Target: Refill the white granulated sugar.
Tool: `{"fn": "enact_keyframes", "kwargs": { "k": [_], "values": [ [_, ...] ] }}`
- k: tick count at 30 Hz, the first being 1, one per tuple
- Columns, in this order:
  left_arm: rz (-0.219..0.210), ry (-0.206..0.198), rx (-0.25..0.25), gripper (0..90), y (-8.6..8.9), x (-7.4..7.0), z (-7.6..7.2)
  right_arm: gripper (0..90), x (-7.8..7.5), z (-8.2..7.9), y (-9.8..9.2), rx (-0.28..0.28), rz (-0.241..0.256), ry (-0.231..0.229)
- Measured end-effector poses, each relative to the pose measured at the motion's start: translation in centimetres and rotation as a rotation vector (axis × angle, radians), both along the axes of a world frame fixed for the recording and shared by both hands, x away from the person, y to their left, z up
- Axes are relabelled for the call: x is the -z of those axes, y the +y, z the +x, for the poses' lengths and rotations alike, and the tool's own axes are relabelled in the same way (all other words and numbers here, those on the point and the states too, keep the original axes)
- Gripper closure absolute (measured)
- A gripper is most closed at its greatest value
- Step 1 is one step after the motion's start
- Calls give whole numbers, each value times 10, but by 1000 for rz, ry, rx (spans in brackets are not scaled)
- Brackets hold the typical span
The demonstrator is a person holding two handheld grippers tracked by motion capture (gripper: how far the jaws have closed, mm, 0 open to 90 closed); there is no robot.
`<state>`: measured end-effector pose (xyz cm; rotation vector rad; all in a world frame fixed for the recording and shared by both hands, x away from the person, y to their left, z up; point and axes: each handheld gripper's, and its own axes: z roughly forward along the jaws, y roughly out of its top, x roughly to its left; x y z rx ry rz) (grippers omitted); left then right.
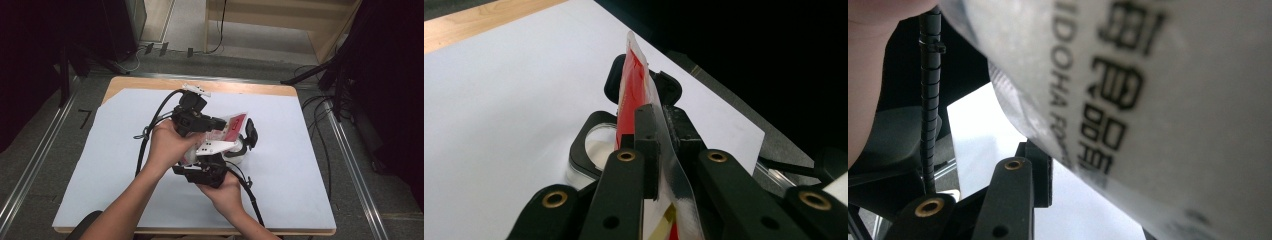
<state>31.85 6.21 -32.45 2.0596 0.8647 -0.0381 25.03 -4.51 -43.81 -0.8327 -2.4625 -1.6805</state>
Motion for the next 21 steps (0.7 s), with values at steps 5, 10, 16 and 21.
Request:
{"fn": "enact_keyframes", "kwargs": {
  "k": [5, 10, 16, 21],
  "values": [
    [11, -2, 0, 857, 0, 0, -1, 719, 0, -1, -1, 4, -12, -8],
    [8, 0, 0, 857, 1, 0, -2, 732, 0, -1, -1, 7, -18, -11],
    [9, -3, 1, 857, 1, 0, -1, 732, 1, -1, 0, 11, -19, -14],
    [0, 0, -1, 855, 1, 1, -2, 762, 1, -1, -1, 7, -23, -24]
  ]
}}
